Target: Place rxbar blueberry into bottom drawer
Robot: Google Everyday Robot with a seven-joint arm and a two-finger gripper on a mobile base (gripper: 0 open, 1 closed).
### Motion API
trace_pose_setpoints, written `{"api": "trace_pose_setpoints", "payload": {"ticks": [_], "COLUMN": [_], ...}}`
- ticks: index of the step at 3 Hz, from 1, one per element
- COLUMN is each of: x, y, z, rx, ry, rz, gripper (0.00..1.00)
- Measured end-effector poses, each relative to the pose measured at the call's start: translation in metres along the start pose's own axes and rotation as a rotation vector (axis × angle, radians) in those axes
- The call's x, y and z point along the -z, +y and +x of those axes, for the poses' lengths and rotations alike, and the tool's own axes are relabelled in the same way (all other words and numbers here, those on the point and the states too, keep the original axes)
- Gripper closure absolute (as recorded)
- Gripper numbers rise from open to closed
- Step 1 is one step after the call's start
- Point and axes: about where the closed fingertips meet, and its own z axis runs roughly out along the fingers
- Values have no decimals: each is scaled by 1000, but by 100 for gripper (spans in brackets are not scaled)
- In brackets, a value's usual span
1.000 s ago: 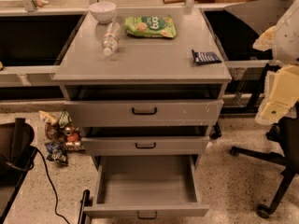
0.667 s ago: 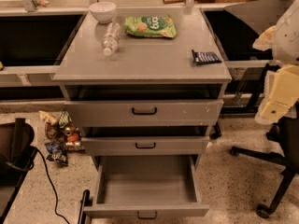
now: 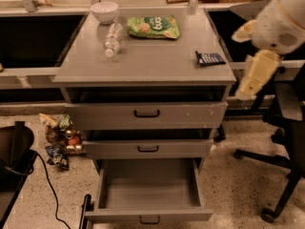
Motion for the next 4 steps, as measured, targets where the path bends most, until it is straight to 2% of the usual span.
{"api": "trace_pose_setpoints", "payload": {"ticks": [1,2,3,4], "x": [-28,-60,-65,-84], "y": [-37,-70,-74,-99], "z": [-10,-23,-24,-10], "rx": [-2,-33,-24,-4], "ry": [-98,-228,-235,-253], "rz": [-22,-57,-56,-51], "gripper": [0,0,0,0]}}
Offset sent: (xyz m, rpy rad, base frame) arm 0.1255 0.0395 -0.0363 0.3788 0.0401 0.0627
